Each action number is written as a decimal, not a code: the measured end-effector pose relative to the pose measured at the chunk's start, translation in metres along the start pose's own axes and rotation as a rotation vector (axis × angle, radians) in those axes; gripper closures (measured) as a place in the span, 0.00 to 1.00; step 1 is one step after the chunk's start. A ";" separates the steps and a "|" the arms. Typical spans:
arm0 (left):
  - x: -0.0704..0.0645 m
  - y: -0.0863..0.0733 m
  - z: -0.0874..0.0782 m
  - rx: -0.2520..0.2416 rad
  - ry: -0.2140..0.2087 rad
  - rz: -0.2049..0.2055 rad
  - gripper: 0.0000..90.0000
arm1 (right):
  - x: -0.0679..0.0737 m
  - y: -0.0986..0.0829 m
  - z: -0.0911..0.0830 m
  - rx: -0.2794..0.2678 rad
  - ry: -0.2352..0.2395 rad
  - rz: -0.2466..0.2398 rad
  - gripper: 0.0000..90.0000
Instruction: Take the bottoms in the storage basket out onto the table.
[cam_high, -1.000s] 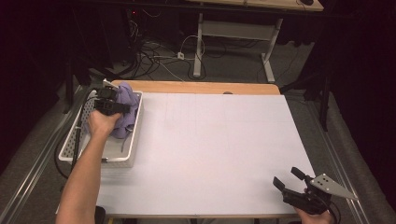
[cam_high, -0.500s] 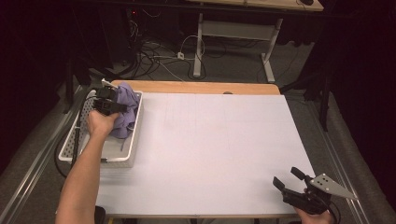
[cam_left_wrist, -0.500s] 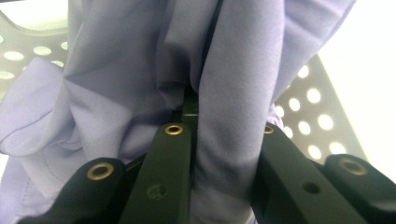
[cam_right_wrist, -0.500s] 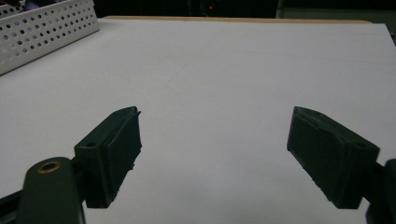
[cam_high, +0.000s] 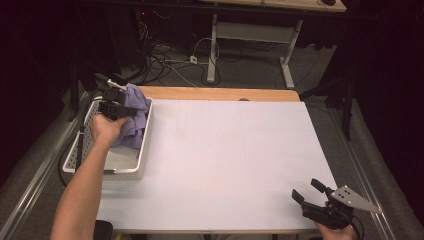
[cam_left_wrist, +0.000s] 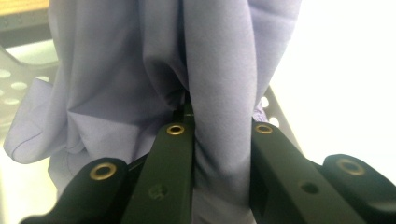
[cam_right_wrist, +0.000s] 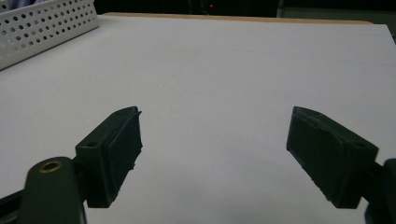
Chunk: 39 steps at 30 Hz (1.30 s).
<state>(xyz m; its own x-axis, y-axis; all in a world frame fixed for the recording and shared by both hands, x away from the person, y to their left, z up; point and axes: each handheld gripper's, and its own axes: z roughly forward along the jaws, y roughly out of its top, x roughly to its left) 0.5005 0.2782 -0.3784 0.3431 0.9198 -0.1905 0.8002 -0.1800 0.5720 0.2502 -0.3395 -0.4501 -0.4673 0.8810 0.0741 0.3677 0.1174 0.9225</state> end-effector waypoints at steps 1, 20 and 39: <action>0.000 0.000 -0.001 -0.004 -0.002 0.001 0.92 | 0.000 0.000 0.000 0.000 0.000 -0.004 0.21; -0.005 -0.004 -0.034 -0.049 -0.022 0.058 0.92 | 0.001 0.000 0.001 0.002 -0.002 -0.012 0.21; -0.019 -0.001 -0.068 -0.101 -0.037 0.124 0.92 | 0.002 0.000 0.000 -0.006 0.000 -0.017 0.21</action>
<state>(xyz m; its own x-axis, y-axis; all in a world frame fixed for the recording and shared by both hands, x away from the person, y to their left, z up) 0.4591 0.2846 -0.3210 0.4557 0.8787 -0.1420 0.6978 -0.2536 0.6699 0.2497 -0.3379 -0.4499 -0.4731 0.8791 0.0581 0.3547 0.1298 0.9259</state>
